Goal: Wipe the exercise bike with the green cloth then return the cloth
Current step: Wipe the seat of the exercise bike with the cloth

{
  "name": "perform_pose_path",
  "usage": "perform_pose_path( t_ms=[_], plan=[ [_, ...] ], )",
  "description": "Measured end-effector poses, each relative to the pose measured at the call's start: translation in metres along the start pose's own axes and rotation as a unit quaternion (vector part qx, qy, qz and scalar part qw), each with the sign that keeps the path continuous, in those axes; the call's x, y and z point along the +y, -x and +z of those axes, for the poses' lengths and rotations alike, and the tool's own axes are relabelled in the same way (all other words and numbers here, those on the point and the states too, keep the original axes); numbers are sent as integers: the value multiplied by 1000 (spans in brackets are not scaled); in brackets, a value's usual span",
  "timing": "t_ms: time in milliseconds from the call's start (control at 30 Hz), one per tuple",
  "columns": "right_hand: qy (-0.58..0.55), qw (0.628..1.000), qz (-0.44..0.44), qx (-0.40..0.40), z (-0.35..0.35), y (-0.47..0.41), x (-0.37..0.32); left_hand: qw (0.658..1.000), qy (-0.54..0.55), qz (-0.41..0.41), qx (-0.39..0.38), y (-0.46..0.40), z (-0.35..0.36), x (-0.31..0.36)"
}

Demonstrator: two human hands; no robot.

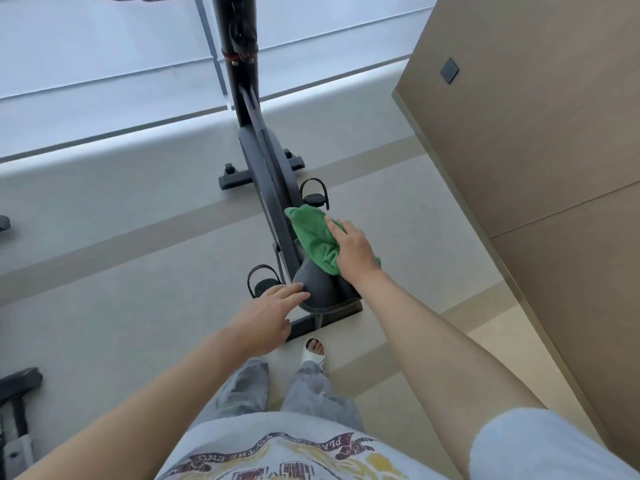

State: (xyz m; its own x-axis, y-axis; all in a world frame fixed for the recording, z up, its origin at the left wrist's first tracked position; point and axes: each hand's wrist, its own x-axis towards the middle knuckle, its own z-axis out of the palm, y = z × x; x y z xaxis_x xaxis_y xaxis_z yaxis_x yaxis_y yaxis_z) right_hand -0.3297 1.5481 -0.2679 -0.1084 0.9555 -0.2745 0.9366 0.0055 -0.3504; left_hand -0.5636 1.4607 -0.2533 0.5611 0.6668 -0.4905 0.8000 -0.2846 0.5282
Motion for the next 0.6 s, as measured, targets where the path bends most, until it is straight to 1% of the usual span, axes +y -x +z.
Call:
perform_pose_path(
  t_ms=[67,133,200,233,333,367,433,600],
  plan=[
    [19,999,-5,28,8,35,10,1000,-5,-5,-16,-3,6,0],
    [16,999,-8,44,13,70,25,999,-14,-12,-29,-3,12,-3],
    [4,998,42,44,13,95,47,999,-21,-10,-42,-1,15,-6],
    [-2,996,85,31,12,106,62,999,-22,-11,-47,0,16,-7],
    [16,978,195,-65,5,145,101,998,-17,-15,-56,-1,15,-7],
    [14,971,227,-79,4,159,108,998,-17,-15,-58,-3,14,-6],
    [-13,963,263,-65,5,176,111,998,-18,-18,-60,-4,13,-4],
    [-80,966,245,24,-2,159,98,997,-21,-39,-67,-7,4,1]
  ],
)
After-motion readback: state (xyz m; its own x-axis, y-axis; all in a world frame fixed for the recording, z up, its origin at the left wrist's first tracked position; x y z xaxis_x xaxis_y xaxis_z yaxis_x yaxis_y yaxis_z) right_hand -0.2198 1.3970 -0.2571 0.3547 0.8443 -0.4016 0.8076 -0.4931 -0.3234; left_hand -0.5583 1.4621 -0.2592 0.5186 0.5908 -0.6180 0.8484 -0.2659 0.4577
